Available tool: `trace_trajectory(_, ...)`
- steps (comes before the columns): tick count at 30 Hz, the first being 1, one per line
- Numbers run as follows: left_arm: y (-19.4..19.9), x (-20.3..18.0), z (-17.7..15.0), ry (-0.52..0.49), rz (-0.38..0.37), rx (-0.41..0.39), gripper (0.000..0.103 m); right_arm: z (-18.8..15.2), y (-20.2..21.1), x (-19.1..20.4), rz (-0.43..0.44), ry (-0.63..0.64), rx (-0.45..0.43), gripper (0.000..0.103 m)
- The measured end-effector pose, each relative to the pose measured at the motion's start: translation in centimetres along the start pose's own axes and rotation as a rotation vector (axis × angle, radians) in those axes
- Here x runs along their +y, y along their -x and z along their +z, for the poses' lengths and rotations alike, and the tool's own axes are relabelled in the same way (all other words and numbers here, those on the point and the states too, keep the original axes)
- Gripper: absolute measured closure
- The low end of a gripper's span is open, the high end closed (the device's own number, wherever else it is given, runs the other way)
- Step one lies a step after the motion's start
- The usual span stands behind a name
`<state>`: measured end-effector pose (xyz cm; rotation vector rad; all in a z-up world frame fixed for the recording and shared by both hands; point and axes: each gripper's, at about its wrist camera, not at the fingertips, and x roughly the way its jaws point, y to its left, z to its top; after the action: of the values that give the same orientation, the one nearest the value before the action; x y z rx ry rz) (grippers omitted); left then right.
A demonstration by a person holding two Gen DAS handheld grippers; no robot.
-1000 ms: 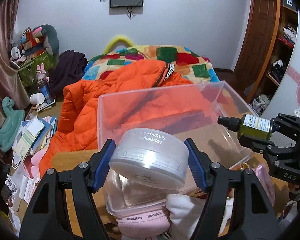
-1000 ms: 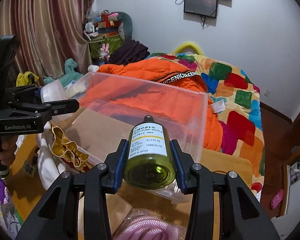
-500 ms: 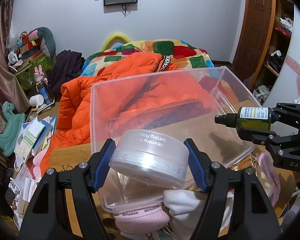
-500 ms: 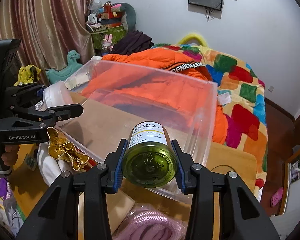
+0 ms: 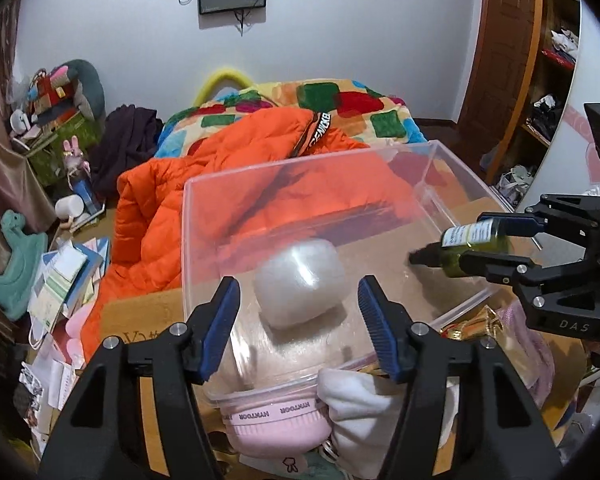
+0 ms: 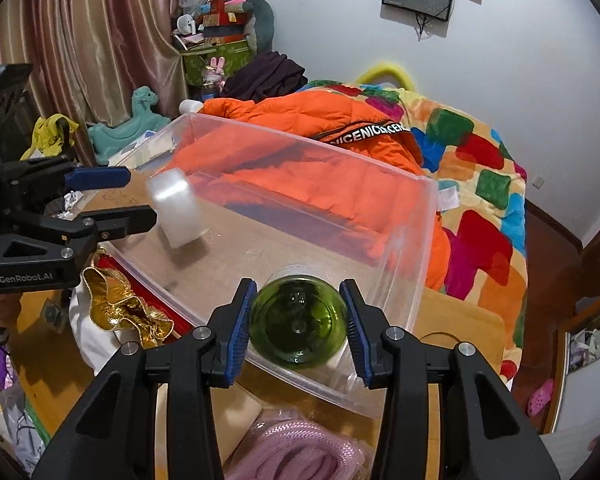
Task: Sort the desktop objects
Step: 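Withdraw both open tools from the bin back over the table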
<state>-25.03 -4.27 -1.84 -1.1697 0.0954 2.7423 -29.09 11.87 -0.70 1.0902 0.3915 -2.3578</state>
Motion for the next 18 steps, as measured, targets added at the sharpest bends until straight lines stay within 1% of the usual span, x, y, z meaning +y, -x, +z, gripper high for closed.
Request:
trace_trajectory(5,0.7,-0.1,0.1,-0.019,0.028,-0.028,0.042,-0.1,0.3,-0.2,0.010,-0.024,-0.002,0.061)
trace_trajectory(7,1.4,-0.2,0.1,-0.029,0.043,-0.052,0.039,-0.3,0.8,-0.2,0.019,-0.030,-0.013,0.057)
trace_trajectory(9,2.1,-0.2,0.0,-0.033,0.053,-0.073,0.036,-0.4,1.4,-0.1,0.021,-0.029,-0.026,0.050)
trace_trajectory(12,3.3,-0.2,0.0,-0.045,0.063,-0.103,0.034,-0.7,2.4,0.2,0.023,-0.022,-0.049,0.048)
trace_trajectory(14,4.1,-0.2,-0.1,-0.051,0.069,-0.120,0.031,-1.0,3.1,0.4,0.029,-0.025,-0.061,0.047)
trace_trajectory(16,4.8,-0.3,-0.3,-0.053,0.074,-0.134,0.029,-1.3,3.9,0.6,0.033,-0.031,-0.074,0.044)
trace_trajectory(18,5.6,-0.3,-0.6,-0.057,0.075,-0.144,0.029,-1.7,4.6,0.8,0.029,-0.035,-0.088,0.037)
